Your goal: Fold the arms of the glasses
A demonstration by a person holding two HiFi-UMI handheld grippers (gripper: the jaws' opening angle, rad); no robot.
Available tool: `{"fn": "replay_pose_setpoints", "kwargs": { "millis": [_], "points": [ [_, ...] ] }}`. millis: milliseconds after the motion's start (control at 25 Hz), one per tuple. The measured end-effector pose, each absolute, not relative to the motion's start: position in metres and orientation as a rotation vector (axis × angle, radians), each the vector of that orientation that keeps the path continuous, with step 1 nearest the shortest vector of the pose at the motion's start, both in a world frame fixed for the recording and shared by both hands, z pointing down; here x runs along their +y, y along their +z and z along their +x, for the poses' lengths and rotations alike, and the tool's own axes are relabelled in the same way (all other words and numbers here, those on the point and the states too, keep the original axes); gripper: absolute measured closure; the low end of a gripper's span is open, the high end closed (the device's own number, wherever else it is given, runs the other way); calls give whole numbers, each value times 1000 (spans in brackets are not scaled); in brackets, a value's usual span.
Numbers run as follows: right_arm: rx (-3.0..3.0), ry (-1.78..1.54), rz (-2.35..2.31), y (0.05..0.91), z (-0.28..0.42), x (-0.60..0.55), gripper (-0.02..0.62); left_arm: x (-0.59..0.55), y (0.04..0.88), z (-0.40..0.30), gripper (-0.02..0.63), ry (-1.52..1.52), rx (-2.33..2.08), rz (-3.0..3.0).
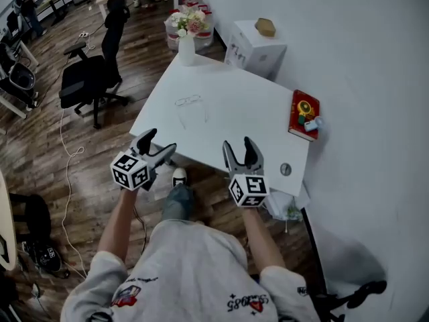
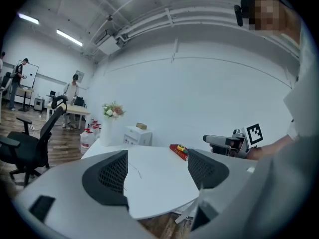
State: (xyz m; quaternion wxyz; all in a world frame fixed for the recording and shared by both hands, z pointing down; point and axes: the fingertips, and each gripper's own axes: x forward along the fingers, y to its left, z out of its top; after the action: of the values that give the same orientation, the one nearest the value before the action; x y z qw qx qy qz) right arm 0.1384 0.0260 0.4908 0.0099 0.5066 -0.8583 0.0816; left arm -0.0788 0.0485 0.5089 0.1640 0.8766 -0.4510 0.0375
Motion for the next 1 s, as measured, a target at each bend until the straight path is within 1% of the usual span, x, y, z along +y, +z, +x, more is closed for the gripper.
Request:
{"fn": "replay_pose_setpoints", "kwargs": {
  "millis": [240, 560, 760, 1000],
  "points": [
    [-2584, 273, 1661, 506, 119, -57, 330, -61, 524, -90, 235, 137, -1146, 2528],
    [-2485, 293, 1775, 502, 89, -178, 328, -198, 528, -122, 236, 170, -1012, 2562],
    [-2441, 310, 1818, 506, 69, -222, 327, -255, 543, -138, 238, 229, -914, 2567],
    [-2380, 349, 1841, 524, 73, -254, 327, -291, 576, -128, 244, 311, -728, 2534]
  ]
}}
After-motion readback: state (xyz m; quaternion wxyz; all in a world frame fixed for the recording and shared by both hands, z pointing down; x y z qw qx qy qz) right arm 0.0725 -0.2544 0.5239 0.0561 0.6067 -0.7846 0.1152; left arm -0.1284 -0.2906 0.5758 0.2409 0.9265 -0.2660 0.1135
